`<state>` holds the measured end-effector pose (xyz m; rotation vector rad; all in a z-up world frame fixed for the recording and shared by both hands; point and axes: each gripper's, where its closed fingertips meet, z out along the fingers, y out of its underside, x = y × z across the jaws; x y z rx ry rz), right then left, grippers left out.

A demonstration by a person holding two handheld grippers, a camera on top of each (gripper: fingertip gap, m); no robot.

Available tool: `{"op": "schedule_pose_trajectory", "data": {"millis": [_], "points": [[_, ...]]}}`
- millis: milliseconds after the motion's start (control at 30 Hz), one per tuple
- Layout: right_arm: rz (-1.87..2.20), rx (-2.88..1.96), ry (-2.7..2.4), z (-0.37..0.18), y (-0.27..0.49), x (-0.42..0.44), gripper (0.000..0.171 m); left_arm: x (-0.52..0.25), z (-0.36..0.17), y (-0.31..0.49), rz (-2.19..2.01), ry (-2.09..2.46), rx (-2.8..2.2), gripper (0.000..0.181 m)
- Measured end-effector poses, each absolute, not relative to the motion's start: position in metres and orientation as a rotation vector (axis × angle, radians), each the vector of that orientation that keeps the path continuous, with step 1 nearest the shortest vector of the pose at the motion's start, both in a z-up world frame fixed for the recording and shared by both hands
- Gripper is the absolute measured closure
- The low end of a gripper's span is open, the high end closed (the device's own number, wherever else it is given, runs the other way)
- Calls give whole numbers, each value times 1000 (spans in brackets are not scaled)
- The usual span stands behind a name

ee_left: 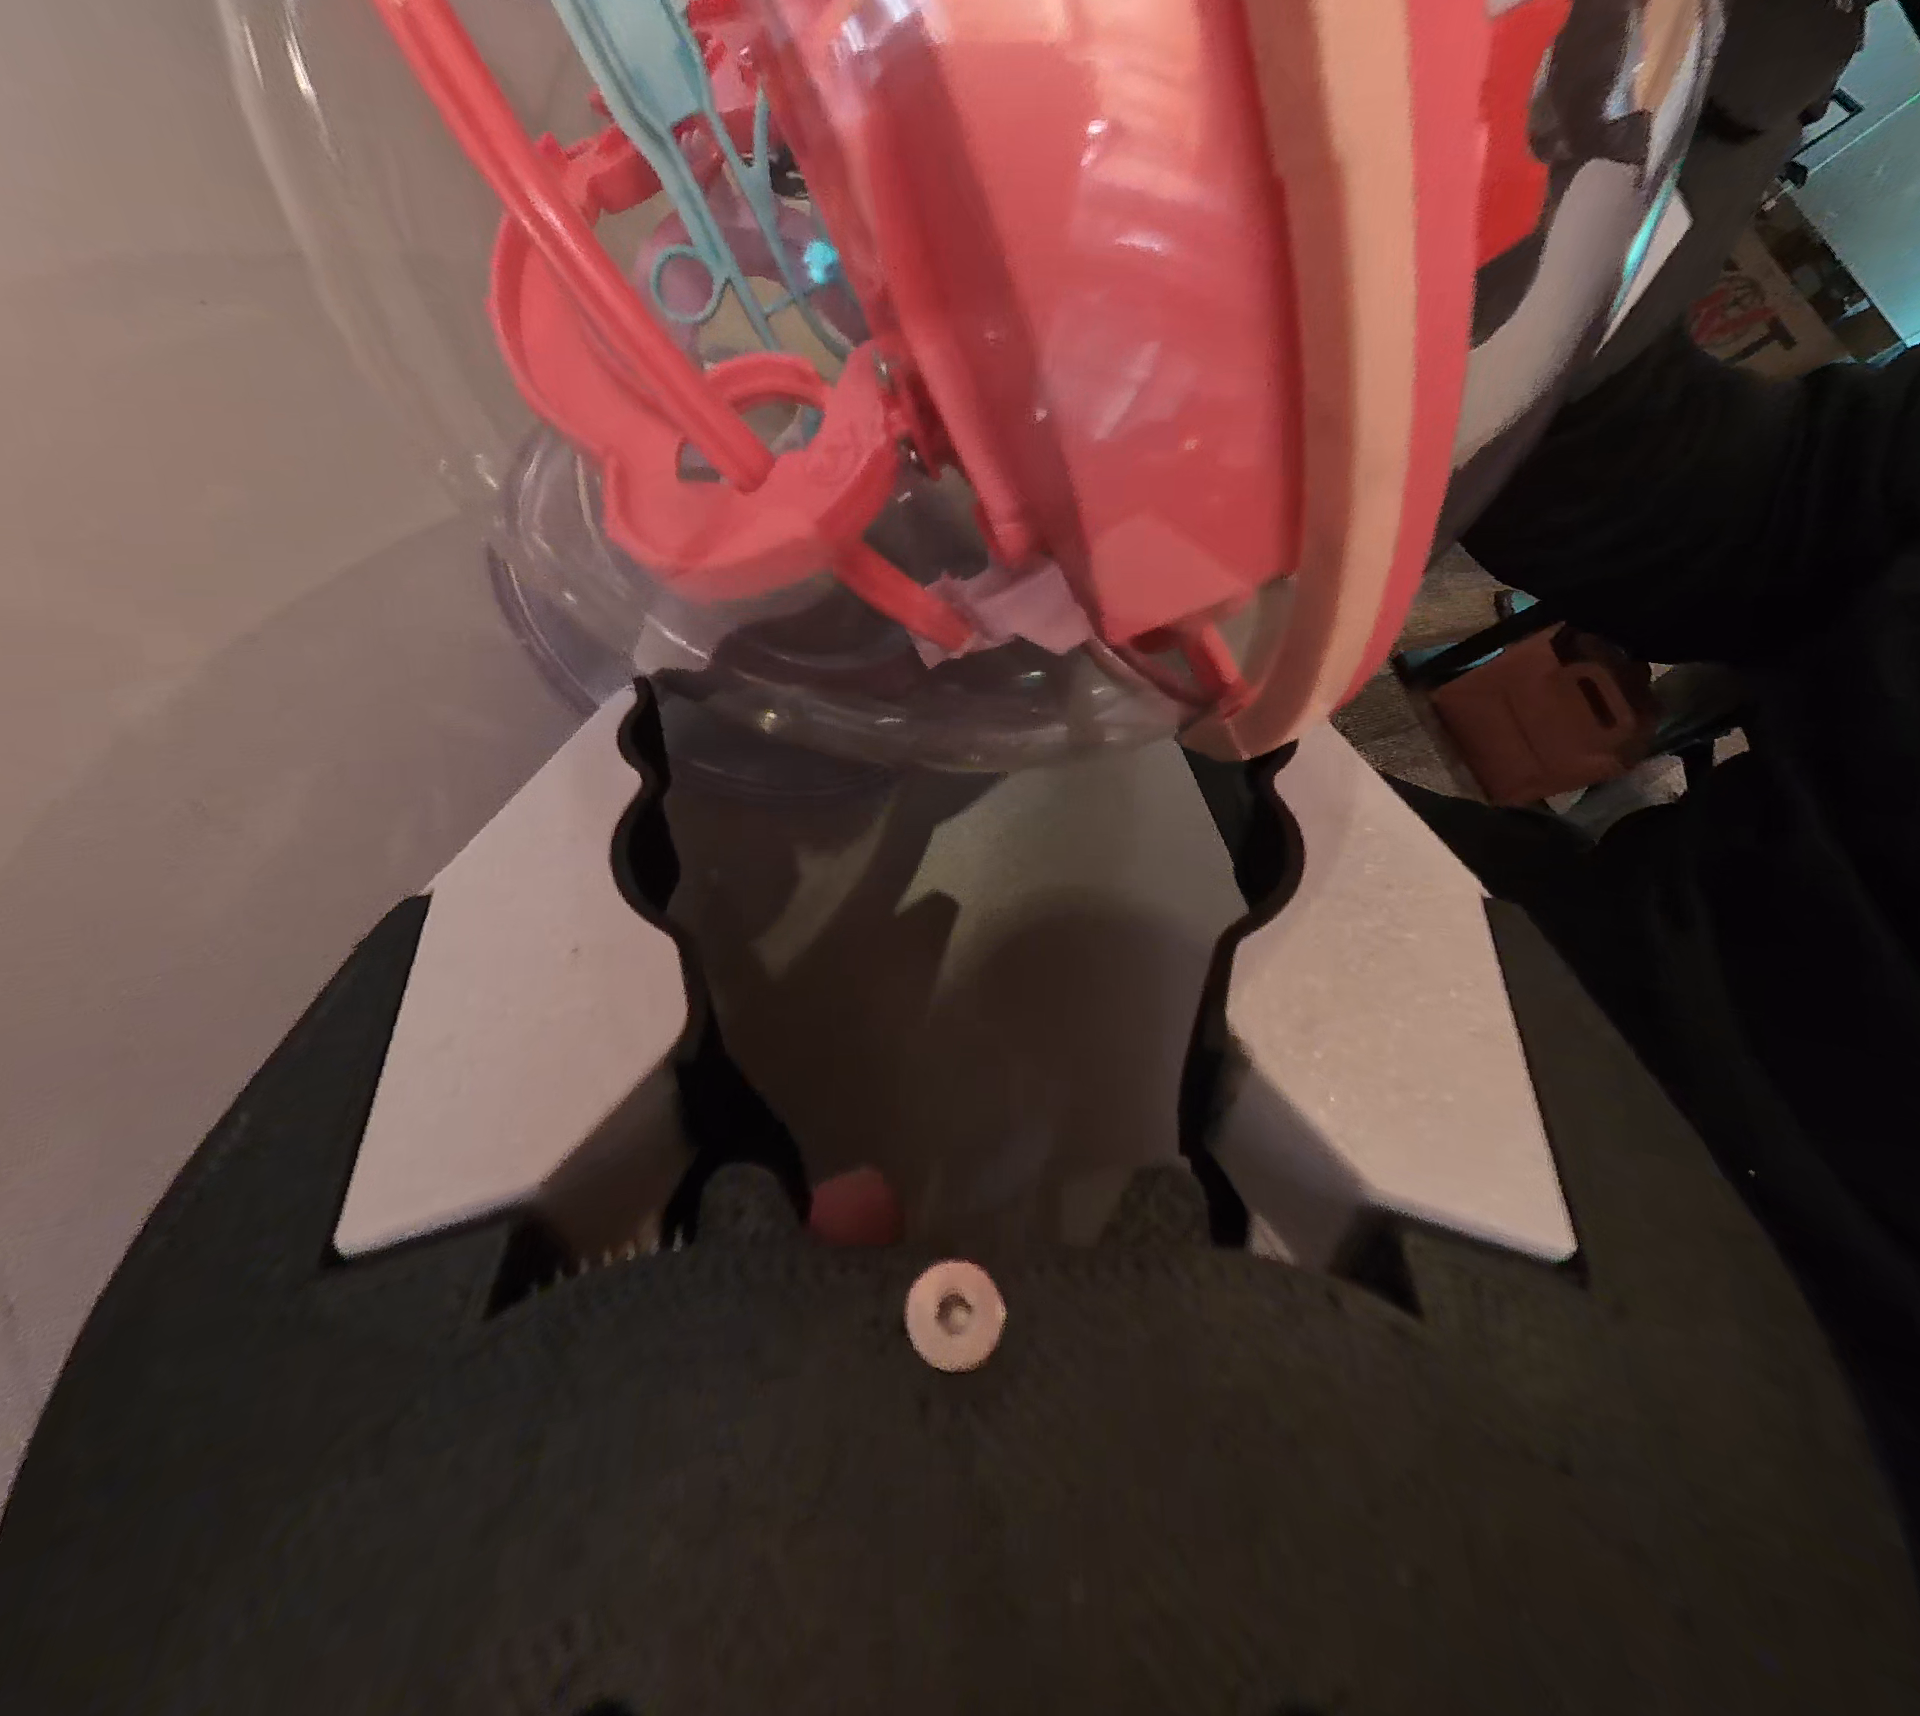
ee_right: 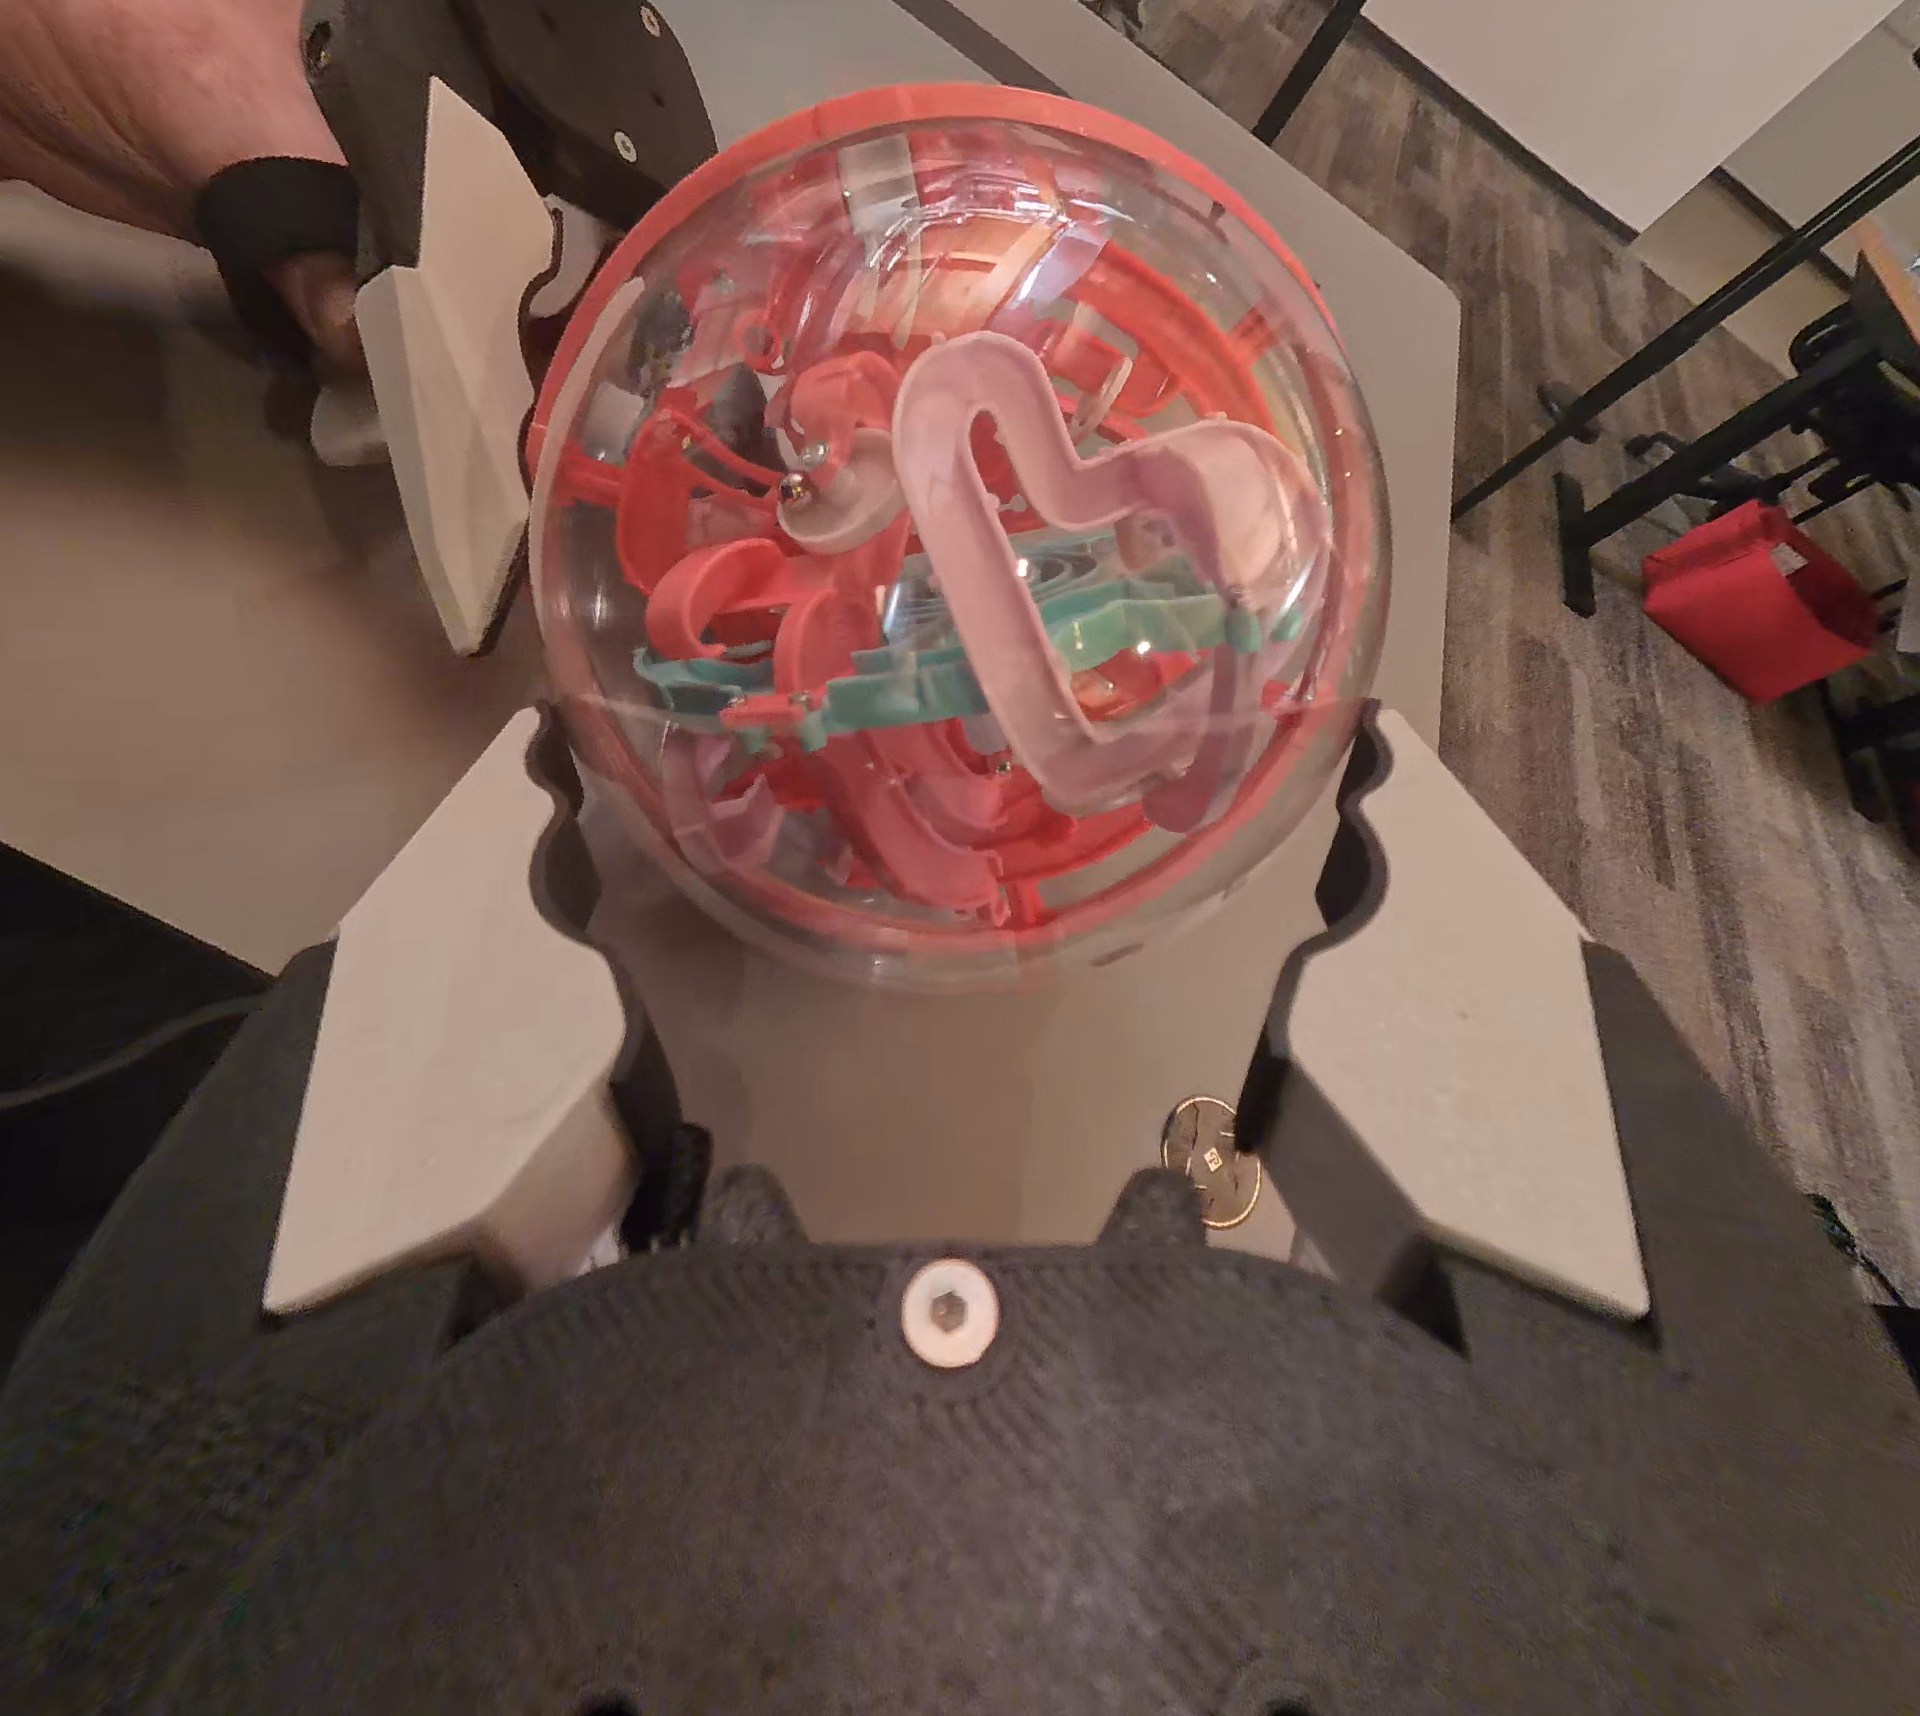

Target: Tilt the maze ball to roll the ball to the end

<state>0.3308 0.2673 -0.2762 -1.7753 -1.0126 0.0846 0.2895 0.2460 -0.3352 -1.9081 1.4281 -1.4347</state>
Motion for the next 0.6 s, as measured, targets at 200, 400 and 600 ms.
{"op": "schedule_pose_trajectory", "data": {"millis": [200, 400, 600], "points": [[62, -1755, -1022, -275, 266, 331, 32, 288, -338, 246, -1425, 1438, -1921, 78], [35, -1744, -1021, -274, 265, 333, 33, 287, -340, 246, -1438, 1436, -1947, 82], [4, -1733, -1023, -273, 265, 334, 34, 287, -342, 247, -1437, 1437, -1963, 86]]}}
